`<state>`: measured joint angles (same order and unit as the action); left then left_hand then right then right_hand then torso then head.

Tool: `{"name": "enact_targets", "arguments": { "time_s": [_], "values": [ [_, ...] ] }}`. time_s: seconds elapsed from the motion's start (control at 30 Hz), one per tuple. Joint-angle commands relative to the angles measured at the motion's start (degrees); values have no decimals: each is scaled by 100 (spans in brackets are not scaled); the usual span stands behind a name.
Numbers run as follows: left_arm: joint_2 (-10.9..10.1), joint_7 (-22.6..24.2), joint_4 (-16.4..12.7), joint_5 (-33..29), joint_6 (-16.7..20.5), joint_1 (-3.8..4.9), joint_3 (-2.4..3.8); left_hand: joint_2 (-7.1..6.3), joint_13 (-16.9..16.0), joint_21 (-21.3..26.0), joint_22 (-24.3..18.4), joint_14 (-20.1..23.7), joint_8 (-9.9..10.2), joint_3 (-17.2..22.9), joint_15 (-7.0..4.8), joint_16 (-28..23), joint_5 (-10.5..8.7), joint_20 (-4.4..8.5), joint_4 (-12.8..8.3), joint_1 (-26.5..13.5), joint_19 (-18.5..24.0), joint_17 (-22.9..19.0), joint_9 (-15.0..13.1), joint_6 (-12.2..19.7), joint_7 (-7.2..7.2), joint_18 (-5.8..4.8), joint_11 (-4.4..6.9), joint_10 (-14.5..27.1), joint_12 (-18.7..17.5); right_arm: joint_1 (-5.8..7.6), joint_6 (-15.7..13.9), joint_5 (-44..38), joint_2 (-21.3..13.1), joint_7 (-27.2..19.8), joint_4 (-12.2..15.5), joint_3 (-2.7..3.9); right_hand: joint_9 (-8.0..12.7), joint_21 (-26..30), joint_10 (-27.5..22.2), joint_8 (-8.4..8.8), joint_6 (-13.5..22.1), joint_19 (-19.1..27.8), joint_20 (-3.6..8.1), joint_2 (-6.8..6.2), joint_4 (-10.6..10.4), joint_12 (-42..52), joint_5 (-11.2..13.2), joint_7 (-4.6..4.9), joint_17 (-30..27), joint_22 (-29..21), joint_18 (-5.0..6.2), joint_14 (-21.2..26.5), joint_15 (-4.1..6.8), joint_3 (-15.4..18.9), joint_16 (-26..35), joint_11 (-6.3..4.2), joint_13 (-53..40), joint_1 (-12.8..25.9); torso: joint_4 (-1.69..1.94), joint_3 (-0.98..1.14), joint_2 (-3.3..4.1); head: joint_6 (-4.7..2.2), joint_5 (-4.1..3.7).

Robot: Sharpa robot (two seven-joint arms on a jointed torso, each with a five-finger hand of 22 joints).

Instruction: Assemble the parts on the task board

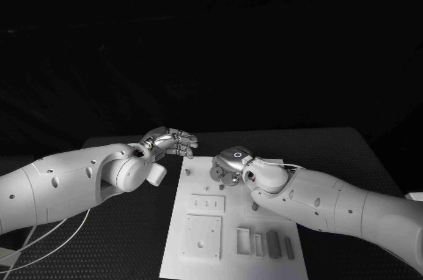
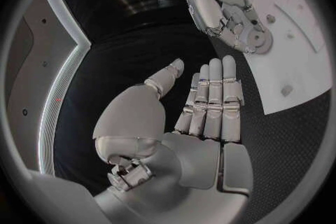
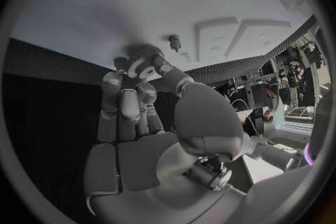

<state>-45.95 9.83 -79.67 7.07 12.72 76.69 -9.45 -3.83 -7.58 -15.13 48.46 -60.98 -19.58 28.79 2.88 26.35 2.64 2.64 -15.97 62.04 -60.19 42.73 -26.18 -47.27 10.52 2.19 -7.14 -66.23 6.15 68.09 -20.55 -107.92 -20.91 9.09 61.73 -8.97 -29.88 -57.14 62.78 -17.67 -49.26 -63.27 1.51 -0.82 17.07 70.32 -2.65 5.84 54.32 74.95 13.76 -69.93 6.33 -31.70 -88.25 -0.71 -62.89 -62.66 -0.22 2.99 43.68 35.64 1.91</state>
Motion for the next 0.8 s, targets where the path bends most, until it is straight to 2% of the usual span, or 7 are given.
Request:
{"name": "enact_targets", "arguments": {
  "time_s": [0.03,0.3,0.4,0.47,0.57,0.67,0.8],
  "values": [
    [3,33,-14,-5,-56,9,5,-1,-9,34,6,-22,23,18,-1,-31,24,16,21,-72,32,9,-10,24,30,90,-44,-11,-20,-40,260,3,-27,-11,-31,-24,-164,3,-2,-97,-849,-3,44,-2,-40,-33,-21,-29,-12,61,124,18,28,-7,8,-2,11,18,-8,1,-1,7,6],
    [-1,29,-14,-5,-55,9,5,-1,-10,35,8,-23,24,18,-1,-36,24,16,22,-74,31,14,-11,24,30,90,-44,-11,-23,-46,223,124,-32,-22,-83,-24,-138,17,-13,-35,-774,3,40,-45,-42,-44,-20,-2,-49,58,124,40,13,-13,15,20,22,41,-3,6,0,6,3],
    [-1,29,-13,-5,-56,9,5,-1,-10,35,8,-23,24,18,-1,-37,24,16,22,-74,31,16,-11,24,30,90,-44,-11,-24,-46,197,256,-29,-54,-120,-25,-1,41,-65,257,-314,2,34,-212,-57,-71,-15,151,-153,50,124,112,-113,-14,27,164,43,101,-3,3,-2,1,0],
    [1,19,-13,-5,-60,9,5,-1,-10,35,9,-24,24,18,-1,-38,24,16,22,-74,31,17,-11,24,30,90,-44,-11,-24,-46,175,286,-26,-63,-129,-25,62,51,-96,374,-126,-2,26,-314,-69,-80,-20,228,-187,46,124,139,-183,-18,28,234,51,141,-3,2,-3,2,-1],
    [3,18,-12,-5,-62,9,5,-1,-10,37,10,-25,27,16,0,-43,24,15,26,-81,30,22,-11,28,32,89,-46,-9,-29,-46,158,349,-26,-79,-127,-25,157,70,-153,560,202,-14,7,-471,-124,-86,-18,295,-246,38,124,188,-251,-42,29,302,61,227,0,3,-1,5,-5],
    [4,20,-8,-5,-62,9,5,-1,-10,37,11,-26,28,16,0,-45,24,15,27,-83,30,24,-11,29,32,89,-47,-8,-31,-46,111,370,-43,-95,-113,-25,198,81,-194,645,373,-26,-1,-612,-197,-76,-20,334,-291,35,124,225,-291,-92,26,343,66,277,1,3,-2,3,-9],
    [-1,20,-6,-5,-64,9,5,-1,-10,38,11,-26,29,15,0,-46,24,15,27,-83,30,26,-11,30,32,89,-47,-8,-32,-46,158,451,-73,-143,-111,-25,213,85,-210,676,450,-35,-2,-682,-243,-61,-19,355,-292,36,124,228,-311,-131,18,363,69,286,5,2,1,5,-12]
  ]
}}
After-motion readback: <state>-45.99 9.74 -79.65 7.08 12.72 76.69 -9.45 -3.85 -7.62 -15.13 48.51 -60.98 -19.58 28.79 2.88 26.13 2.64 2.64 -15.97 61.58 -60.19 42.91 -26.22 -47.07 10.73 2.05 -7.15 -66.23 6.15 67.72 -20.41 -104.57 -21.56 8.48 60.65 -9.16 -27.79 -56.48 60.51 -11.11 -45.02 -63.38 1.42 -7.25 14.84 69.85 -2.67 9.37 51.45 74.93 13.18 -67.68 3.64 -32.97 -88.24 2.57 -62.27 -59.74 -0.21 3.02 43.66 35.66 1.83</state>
